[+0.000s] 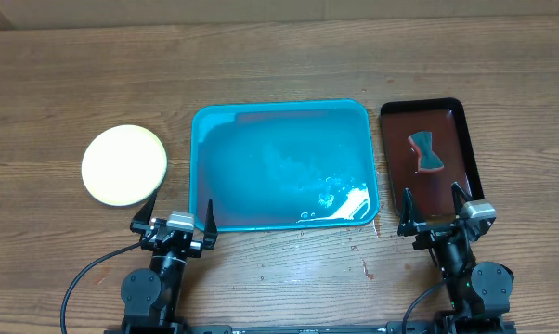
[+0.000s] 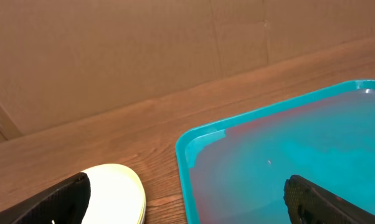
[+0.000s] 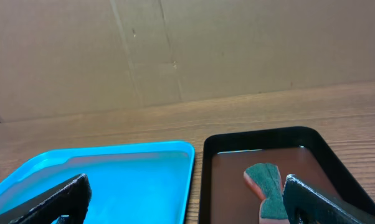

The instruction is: Clean dirty plates on tray and stack at the side

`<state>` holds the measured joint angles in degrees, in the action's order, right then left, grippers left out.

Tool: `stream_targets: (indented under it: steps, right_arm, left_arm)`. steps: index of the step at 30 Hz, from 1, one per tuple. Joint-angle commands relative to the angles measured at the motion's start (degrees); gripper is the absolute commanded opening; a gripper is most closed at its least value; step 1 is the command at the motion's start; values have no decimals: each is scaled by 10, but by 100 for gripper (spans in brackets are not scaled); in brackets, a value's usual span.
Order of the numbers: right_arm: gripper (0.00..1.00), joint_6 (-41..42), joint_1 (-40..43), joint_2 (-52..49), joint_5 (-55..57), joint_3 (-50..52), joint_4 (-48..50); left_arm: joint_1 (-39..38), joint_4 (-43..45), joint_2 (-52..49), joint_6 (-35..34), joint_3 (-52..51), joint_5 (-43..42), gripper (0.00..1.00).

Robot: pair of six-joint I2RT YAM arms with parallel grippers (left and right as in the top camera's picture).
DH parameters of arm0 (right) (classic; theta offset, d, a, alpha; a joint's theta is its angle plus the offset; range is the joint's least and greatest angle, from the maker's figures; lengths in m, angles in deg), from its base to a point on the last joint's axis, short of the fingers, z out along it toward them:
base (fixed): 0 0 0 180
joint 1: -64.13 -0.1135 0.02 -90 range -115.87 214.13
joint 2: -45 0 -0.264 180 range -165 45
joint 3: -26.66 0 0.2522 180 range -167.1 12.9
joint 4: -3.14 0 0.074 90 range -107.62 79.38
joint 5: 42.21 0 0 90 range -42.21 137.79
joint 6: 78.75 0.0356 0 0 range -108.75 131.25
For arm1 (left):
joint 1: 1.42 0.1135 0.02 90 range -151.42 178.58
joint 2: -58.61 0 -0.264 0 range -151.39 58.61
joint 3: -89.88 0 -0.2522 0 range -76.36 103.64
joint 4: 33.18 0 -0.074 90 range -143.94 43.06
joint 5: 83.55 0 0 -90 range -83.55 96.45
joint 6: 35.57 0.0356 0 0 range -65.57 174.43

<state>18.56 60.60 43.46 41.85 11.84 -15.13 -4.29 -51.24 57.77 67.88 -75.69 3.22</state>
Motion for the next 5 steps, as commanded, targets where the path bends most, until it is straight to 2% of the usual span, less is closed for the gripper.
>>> stream_targets:
  steps: [1, 5]
  right_arm:
    - [100, 2, -6, 5, 3, 6, 3]
    - [100, 2, -6, 5, 3, 6, 3]
  left_arm:
    - [3, 1, 6, -15, -4, -7, 100]
    - [3, 1, 6, -15, -4, -7, 100]
